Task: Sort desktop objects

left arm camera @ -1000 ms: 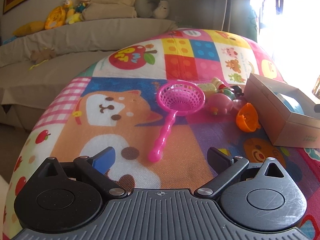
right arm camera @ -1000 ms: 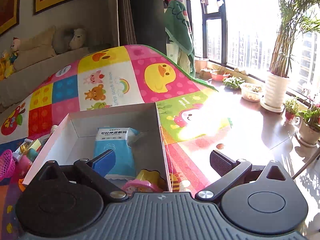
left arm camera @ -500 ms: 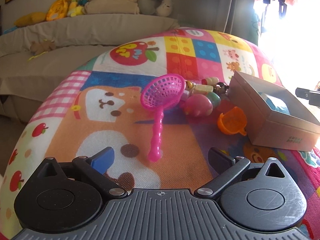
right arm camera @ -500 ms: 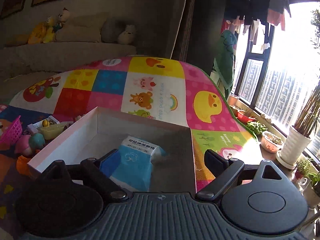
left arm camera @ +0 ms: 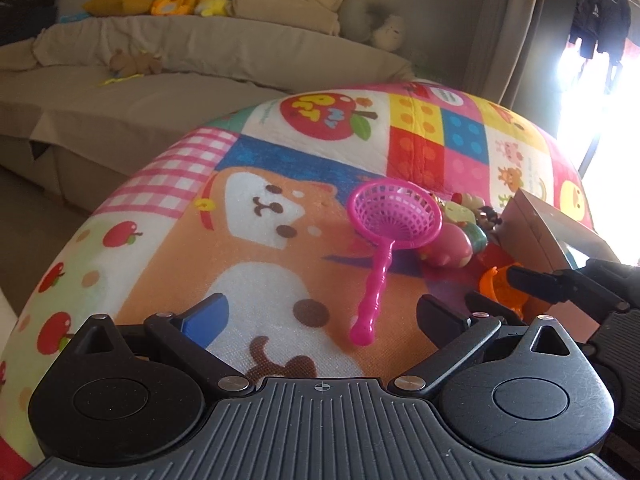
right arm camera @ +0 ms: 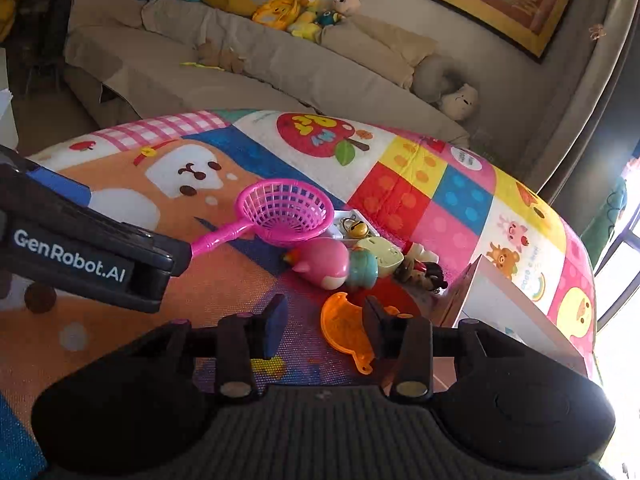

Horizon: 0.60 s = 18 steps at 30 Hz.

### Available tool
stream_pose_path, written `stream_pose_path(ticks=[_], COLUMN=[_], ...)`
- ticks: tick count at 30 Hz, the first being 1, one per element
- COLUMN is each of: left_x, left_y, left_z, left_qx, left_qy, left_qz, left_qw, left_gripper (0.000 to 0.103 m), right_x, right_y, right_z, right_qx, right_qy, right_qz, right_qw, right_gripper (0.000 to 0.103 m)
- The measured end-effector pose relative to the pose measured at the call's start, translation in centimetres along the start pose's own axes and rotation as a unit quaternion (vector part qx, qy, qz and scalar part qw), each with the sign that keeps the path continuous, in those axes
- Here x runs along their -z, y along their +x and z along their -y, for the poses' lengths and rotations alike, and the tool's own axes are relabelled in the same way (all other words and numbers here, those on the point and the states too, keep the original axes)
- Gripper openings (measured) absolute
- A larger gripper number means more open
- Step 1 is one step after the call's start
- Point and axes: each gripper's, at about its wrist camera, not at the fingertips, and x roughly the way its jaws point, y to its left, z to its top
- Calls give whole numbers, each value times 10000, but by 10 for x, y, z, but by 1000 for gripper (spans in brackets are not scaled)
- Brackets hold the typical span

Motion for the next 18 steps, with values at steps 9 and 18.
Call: stream_pose_path(ticks=[9, 18], left_x=[1, -2], left_y=[0, 1], left_z=[-2, 40], left_qx=[98, 834], left_qy=[-25, 1090], left_qz=[-21, -58], left_qw=[9999, 9905], left_gripper=[103, 103], right_x=[13, 84], right_y=[-29, -90], right_z=[18, 73], right_qx=[-84, 54], right_qy=[374, 1357], right_qz=[-39, -632], right_qw=[9993, 9887], right_gripper=[4, 6])
